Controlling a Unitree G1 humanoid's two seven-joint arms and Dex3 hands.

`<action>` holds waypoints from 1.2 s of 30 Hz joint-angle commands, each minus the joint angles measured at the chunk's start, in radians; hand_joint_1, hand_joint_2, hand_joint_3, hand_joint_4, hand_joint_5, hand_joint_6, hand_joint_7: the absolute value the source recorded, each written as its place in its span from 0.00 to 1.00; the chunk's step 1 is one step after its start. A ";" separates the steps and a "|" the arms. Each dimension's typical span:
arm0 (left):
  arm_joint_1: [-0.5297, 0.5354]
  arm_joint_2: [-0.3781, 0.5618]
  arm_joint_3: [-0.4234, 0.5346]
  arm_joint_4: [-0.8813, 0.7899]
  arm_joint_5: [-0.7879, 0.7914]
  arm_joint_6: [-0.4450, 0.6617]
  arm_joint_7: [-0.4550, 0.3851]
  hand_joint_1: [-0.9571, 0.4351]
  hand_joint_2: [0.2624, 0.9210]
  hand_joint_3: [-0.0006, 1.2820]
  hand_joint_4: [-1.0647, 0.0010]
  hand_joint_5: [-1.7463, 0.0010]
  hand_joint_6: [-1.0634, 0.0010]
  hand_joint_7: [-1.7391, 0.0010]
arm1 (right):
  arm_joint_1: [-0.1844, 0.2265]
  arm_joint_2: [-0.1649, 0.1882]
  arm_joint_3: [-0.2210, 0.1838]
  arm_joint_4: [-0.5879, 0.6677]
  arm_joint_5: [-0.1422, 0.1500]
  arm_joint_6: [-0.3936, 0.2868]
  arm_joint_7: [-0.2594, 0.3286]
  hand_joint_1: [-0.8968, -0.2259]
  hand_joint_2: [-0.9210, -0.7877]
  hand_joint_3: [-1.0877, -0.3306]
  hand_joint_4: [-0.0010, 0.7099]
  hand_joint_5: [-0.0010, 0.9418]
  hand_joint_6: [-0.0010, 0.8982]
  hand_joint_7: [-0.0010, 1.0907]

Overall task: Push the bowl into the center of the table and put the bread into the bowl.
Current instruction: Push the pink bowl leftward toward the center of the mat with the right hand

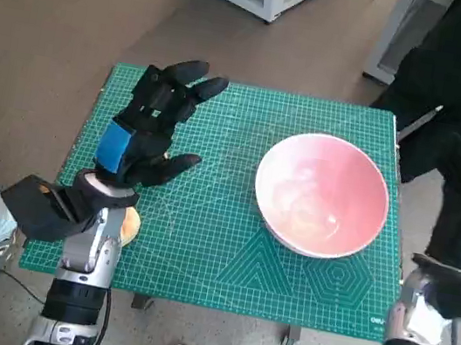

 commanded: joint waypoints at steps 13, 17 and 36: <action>0.000 0.005 -0.005 -0.002 0.019 -0.011 0.007 0.30 1.00 0.11 0.83 0.73 0.95 0.56 | -0.082 0.063 -0.051 0.226 0.079 0.190 0.050 0.28 0.00 0.31 0.19 0.00 0.10 0.36; 0.002 0.008 -0.003 0.000 0.022 -0.015 0.005 0.30 1.00 0.11 0.83 0.73 0.95 0.56 | -0.097 0.083 -0.049 0.247 0.072 0.233 0.042 0.28 0.00 0.30 0.19 0.00 0.12 0.33; 0.025 0.025 0.017 -0.014 0.023 -0.017 0.006 0.29 1.00 0.11 0.79 0.76 0.92 0.58 | -0.174 0.173 -0.070 0.292 0.085 0.388 0.020 0.33 0.00 0.27 0.25 0.01 0.20 0.31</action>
